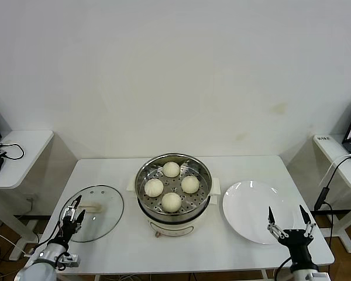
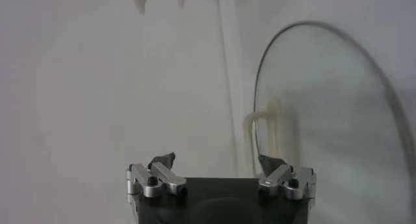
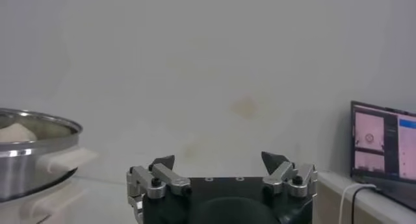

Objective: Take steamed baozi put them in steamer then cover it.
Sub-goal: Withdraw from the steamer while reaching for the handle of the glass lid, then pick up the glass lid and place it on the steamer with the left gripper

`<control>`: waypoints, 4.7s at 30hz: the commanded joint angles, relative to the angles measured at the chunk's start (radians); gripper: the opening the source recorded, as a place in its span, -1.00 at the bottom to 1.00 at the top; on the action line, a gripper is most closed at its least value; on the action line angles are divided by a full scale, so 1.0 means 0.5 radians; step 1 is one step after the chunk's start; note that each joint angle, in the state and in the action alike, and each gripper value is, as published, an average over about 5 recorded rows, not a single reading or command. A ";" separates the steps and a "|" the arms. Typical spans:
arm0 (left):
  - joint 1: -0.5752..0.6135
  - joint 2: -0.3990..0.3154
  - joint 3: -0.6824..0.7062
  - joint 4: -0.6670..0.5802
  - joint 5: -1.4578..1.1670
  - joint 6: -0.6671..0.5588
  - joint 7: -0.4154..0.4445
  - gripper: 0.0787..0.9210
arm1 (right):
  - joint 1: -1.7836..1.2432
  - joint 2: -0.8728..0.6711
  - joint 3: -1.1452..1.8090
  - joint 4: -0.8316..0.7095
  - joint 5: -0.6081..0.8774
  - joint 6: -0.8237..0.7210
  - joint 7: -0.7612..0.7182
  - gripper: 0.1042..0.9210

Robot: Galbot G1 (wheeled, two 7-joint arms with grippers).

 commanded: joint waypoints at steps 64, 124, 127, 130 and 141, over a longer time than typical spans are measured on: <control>0.352 -0.053 -0.154 -1.012 -0.334 0.701 0.392 -0.86 | -0.007 -0.137 -0.208 -0.063 -0.038 0.019 -0.044 0.76; -0.690 -0.945 1.108 -0.798 0.787 1.204 1.185 -0.86 | 0.182 -0.083 -0.492 -0.357 -0.463 0.014 0.010 0.76; -0.671 -0.969 1.113 -0.779 0.816 1.200 1.185 -0.86 | 0.181 -0.083 -0.494 -0.358 -0.464 0.016 0.009 0.76; -0.654 -0.987 1.116 -0.761 0.840 1.197 1.183 -0.86 | 0.179 -0.081 -0.499 -0.363 -0.467 0.019 0.009 0.76; -0.601 -1.044 1.115 -0.727 0.899 1.182 1.159 -0.86 | 0.174 -0.083 -0.508 -0.370 -0.474 0.025 0.007 0.76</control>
